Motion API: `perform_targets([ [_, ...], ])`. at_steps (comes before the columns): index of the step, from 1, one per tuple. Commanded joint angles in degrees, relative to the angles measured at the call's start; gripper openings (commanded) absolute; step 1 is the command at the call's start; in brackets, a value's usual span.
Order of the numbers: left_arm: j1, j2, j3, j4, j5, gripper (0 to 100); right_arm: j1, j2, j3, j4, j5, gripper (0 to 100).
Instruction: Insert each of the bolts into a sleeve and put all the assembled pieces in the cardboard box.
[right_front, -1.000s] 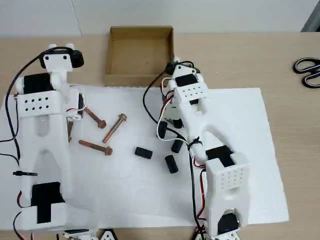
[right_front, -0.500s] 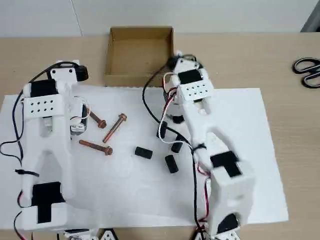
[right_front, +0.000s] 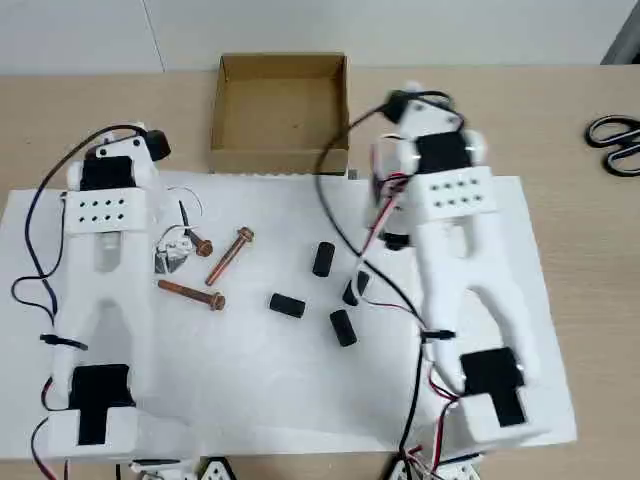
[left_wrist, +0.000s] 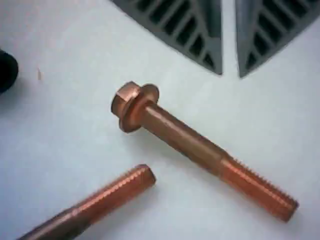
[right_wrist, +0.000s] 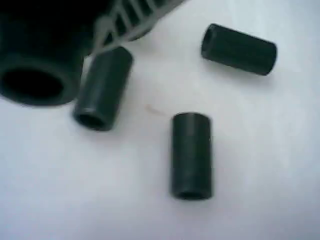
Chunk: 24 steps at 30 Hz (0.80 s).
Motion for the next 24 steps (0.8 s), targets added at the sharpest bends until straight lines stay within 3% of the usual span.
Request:
perform_targets([
  [1,0.62,-0.53,-5.32,1.49,-1.85,1,4.70,-6.55,2.02,0.92,0.44,0.3],
  [6,3.96,-0.88,-9.63,1.41,-18.46,1,9.27,-12.09,8.53,0.75,4.84,0.3],
  [8,6.07,-0.26,-11.21,1.32,-21.98,1,10.77,-13.67,10.73,0.75,5.36,0.3],
  [15,11.69,1.85,-11.74,-0.35,-24.62,12,16.75,-16.40,16.97,0.66,8.79,0.3],
  [24,13.71,15.03,-23.52,-0.26,-26.55,12,20.09,-20.62,20.84,0.31,8.88,0.3],
])
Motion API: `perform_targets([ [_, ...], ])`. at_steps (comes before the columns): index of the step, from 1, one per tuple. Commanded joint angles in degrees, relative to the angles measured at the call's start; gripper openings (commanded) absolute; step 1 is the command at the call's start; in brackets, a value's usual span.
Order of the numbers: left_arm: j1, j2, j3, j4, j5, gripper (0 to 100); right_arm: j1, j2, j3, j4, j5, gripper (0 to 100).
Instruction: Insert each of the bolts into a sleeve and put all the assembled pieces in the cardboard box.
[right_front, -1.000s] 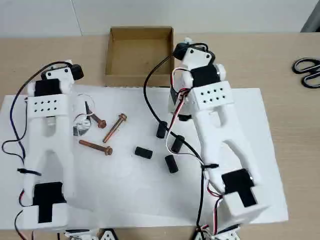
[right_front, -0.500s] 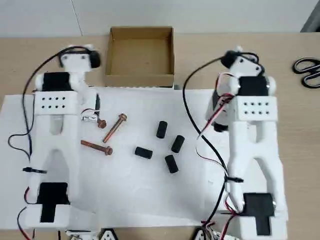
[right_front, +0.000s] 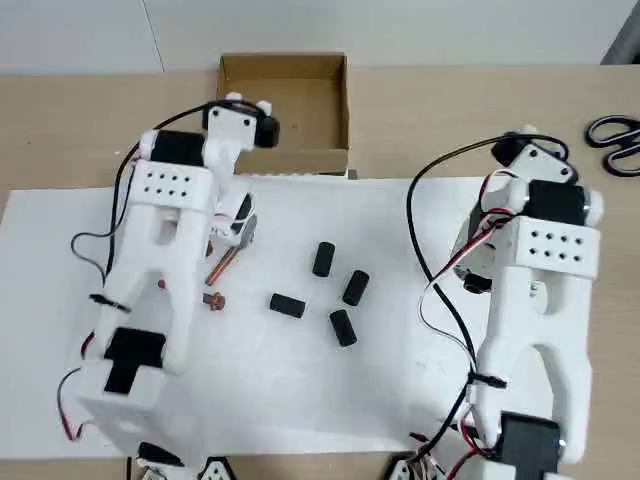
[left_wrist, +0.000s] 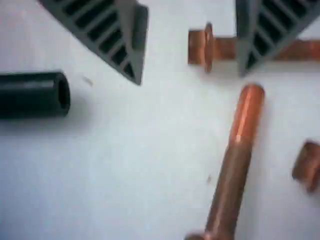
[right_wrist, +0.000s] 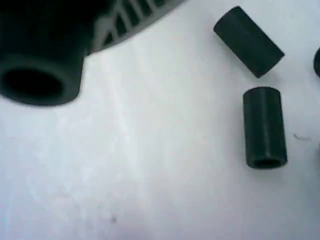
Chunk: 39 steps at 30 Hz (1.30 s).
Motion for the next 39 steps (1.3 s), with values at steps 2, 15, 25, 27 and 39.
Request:
perform_targets([
  [2,0.88,4.75,-8.84,-0.26,-1.76,12,0.75,-3.30,1.32,0.31,0.70,0.3],
  [15,0.70,14.42,-13.49,1.14,-3.96,12,0.75,-3.56,2.02,0.31,0.70,0.3],
  [25,0.62,14.33,-8.31,1.05,-5.89,12,0.75,-3.56,2.02,0.31,0.53,0.3],
  [27,0.62,14.42,-8.31,0.79,-5.98,12,0.75,-3.56,2.02,0.31,0.53,0.3],
  [39,-1.67,20.48,-11.56,-0.09,-7.12,12,0.75,-3.56,2.02,0.31,0.53,0.3],
])
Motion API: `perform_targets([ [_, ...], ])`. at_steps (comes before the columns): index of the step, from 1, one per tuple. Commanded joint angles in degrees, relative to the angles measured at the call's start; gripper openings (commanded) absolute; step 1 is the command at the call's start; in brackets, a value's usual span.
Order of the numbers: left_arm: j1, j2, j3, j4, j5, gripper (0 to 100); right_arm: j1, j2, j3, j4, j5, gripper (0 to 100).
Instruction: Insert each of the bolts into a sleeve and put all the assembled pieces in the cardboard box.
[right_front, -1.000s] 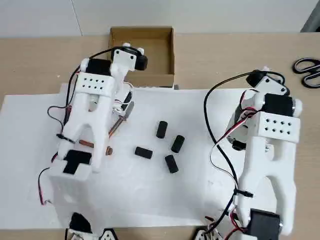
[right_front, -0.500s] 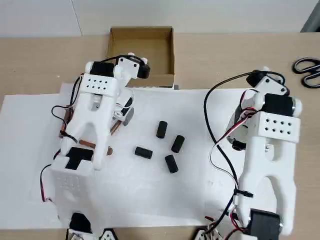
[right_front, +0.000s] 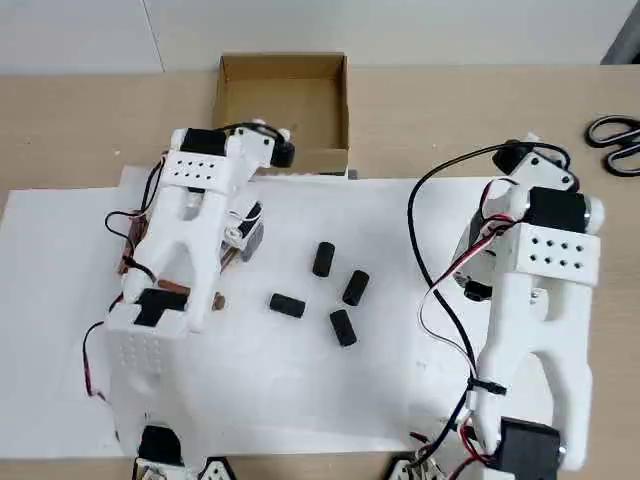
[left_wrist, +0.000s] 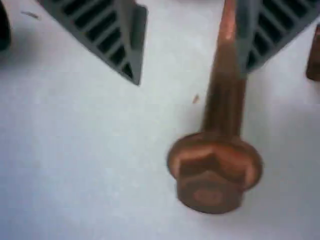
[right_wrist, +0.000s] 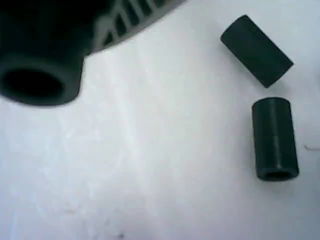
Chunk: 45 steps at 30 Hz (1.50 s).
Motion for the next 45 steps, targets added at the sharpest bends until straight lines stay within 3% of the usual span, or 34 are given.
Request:
perform_targets([
  [1,-1.05,0.88,-4.00,0.09,-0.44,12,0.48,-2.24,-0.26,0.31,0.53,0.3],
  [26,0.62,14.59,-18.95,0.35,-0.35,12,0.13,-2.24,-0.26,0.31,0.53,0.3],
  [35,3.96,15.03,-18.68,0.44,-0.09,1,0.13,-2.33,-0.26,0.48,0.44,0.3],
  [41,3.69,14.33,-19.21,1.23,-0.09,0,-0.40,-2.42,-1.05,0.48,0.44,0.3],
  [45,3.96,13.19,-22.29,1.32,0.00,0,-4.62,-5.76,-4.22,0.84,0.53,0.3],
])
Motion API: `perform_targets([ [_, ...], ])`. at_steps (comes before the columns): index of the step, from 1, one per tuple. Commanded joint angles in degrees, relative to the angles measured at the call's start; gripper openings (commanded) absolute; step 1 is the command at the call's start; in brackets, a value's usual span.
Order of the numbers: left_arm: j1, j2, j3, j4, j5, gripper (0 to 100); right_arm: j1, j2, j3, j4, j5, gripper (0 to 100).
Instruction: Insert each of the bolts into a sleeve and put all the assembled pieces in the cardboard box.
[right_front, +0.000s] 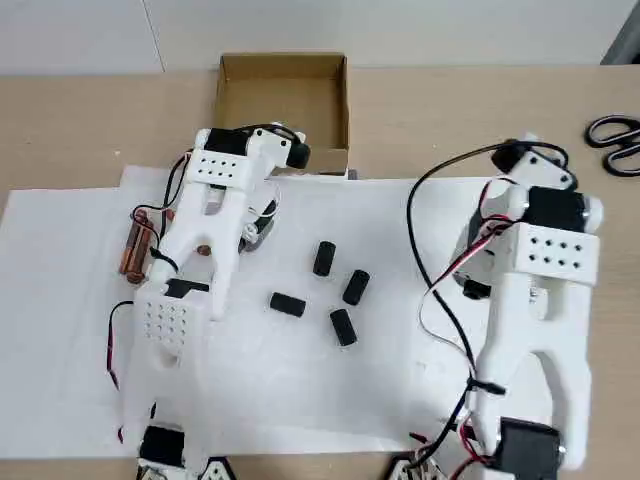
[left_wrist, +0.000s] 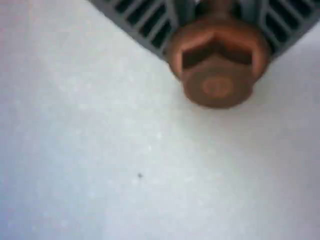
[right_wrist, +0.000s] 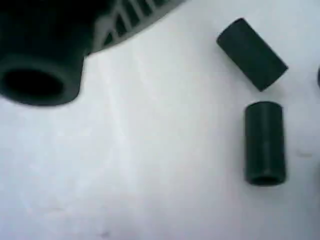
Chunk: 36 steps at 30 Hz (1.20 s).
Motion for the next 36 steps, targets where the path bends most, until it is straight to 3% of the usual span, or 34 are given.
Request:
perform_targets([
  [1,0.97,-3.52,-4.88,0.26,0.00,0,-3.91,-6.73,-3.87,0.84,0.70,0.3],
  [7,1.14,-18.46,-4.97,0.26,1.05,0,-13.93,-17.71,-4.04,0.92,0.88,0.3],
  [14,0.44,-34.20,-4.97,0.26,0.97,0,-20.79,-26.15,-3.96,0.92,0.97,0.3],
  [19,0.09,-43.87,-4.79,0.26,1.85,0,-26.77,-31.16,-3.96,0.92,6.59,0.3],
  [27,-6.68,-57.85,-0.92,0.26,18.20,0,-28.35,-41.80,0.09,0.84,15.03,0.5],
  [36,-4.84,-80.26,25.80,-0.18,27.08,0,-33.45,-58.95,18.20,-2.86,15.74,0.4],
])
